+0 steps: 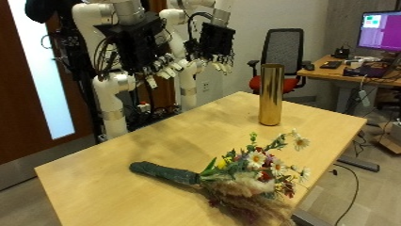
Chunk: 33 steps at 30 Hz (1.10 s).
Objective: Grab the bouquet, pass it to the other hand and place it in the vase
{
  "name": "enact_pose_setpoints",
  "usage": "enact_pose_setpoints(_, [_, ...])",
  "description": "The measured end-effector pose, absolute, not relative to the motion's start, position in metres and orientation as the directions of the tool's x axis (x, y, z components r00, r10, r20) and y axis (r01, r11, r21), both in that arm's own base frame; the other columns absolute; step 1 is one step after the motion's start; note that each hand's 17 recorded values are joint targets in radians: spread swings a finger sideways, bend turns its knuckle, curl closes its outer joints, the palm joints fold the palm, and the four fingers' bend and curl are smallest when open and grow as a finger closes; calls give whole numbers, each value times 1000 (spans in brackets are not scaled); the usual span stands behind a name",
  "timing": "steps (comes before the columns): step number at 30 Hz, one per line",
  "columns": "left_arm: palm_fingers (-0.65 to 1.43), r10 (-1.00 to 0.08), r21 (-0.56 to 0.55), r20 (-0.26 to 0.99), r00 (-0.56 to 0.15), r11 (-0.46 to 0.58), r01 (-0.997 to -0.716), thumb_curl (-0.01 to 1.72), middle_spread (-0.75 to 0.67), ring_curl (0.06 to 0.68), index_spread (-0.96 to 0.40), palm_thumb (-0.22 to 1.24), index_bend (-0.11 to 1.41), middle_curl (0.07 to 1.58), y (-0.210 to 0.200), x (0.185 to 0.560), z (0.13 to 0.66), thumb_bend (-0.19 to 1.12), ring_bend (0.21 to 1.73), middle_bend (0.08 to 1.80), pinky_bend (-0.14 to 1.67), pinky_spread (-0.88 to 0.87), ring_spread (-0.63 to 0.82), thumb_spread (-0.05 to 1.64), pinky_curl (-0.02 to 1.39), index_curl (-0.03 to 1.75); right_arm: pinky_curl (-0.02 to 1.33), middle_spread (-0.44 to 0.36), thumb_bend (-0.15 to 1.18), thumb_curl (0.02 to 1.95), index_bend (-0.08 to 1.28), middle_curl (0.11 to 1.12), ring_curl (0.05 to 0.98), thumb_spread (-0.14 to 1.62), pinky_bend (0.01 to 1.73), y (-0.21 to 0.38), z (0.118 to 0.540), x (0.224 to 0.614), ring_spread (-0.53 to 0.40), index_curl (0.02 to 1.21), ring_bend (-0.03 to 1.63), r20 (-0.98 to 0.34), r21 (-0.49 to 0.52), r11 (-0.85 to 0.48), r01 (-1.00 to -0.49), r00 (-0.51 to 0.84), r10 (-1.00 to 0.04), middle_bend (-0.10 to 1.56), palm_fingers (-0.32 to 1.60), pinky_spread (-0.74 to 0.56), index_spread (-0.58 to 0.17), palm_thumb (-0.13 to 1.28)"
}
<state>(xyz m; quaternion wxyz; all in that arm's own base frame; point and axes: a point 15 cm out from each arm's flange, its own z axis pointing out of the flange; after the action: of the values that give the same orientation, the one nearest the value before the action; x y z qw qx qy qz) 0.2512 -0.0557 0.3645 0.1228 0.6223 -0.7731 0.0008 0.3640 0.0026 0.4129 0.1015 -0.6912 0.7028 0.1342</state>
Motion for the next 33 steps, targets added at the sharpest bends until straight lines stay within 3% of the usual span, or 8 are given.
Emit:
enact_pose_setpoints(5, [44,-959,148,191,-208,238,-960,315,403,223,244,466,173,321,-56,250,366,-29,396,198,190,532,574,940,295,328,312,92,-33,415,148,321,270,1070,321,-24,395,397,191,271,379,-333,109,104,-989,-135,-933,253,314,342,-198,681])
enact_pose_setpoints(11, [47,-958,150,190,-213,243,-958,313,403,223,244,454,175,320,-55,246,365,-31,392,198,189,531,574,942,292,332,306,153,-26,399,126,336,270,1089,328,-38,361,430,183,255,431,-336,184,184,-966,-237,-911,290,314,336,-159,634])
enact_pose_setpoints(21, [49,-958,152,190,-213,243,-958,313,394,223,244,434,175,321,-55,244,364,-32,387,196,189,530,575,942,288,334,303,150,-24,388,151,363,282,1092,375,-61,297,502,124,229,577,-317,103,306,-946,-323,-892,373,300,303,-127,594])
enact_pose_setpoints(33, [51,-958,146,188,-215,244,-959,315,394,225,244,412,173,322,-55,244,366,-30,385,198,189,530,575,929,286,337,297,119,-23,383,151,365,274,1076,430,-68,232,517,87,246,647,-293,167,333,-928,-369,-882,384,279,255,-93,595])
